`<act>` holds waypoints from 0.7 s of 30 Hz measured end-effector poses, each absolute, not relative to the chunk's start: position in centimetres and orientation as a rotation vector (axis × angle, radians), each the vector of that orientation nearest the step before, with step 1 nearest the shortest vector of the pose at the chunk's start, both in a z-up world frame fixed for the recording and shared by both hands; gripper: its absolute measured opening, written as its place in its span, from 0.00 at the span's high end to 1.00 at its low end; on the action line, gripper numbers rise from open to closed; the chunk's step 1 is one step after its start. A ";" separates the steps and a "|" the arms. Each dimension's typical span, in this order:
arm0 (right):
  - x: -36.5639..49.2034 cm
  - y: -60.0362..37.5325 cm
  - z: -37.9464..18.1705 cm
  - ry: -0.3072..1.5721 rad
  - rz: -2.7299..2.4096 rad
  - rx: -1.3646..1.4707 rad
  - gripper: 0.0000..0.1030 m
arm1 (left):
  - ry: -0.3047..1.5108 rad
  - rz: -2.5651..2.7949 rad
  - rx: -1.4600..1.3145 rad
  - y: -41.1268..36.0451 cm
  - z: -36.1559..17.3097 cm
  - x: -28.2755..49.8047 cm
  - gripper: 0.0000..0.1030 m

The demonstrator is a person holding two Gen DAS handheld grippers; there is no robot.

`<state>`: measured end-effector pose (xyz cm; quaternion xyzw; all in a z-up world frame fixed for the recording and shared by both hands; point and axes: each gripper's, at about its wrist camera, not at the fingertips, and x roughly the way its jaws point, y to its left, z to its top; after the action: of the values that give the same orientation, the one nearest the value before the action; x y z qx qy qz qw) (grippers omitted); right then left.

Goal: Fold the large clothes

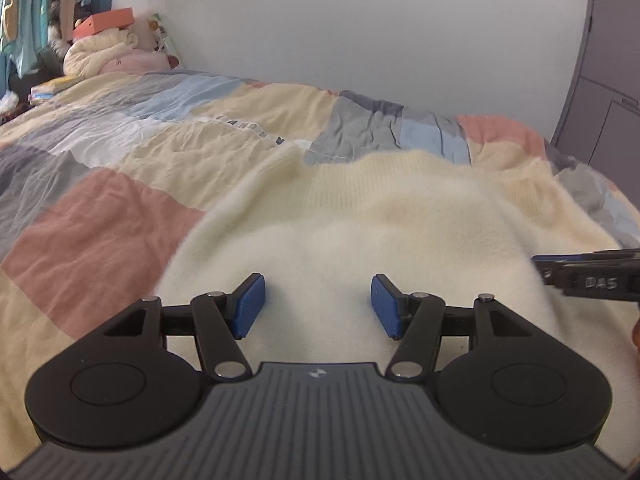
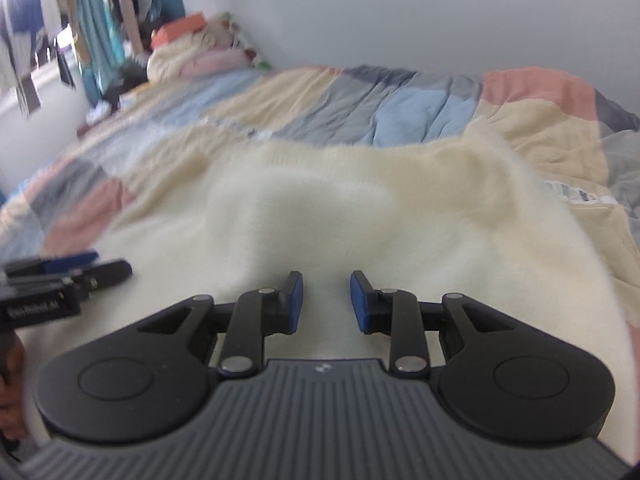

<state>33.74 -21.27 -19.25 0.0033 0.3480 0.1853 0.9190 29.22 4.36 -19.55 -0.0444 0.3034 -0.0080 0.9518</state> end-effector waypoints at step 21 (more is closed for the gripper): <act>32.2 -20.6 -20.1 0.713 0.312 0.049 0.71 | 0.657 -0.004 -0.282 5.0 -18.4 24.4 0.35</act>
<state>32.15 -20.59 -20.08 0.0240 0.3476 0.1521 0.9249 24.37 5.01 -18.37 -0.1380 0.3216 -0.0021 0.9367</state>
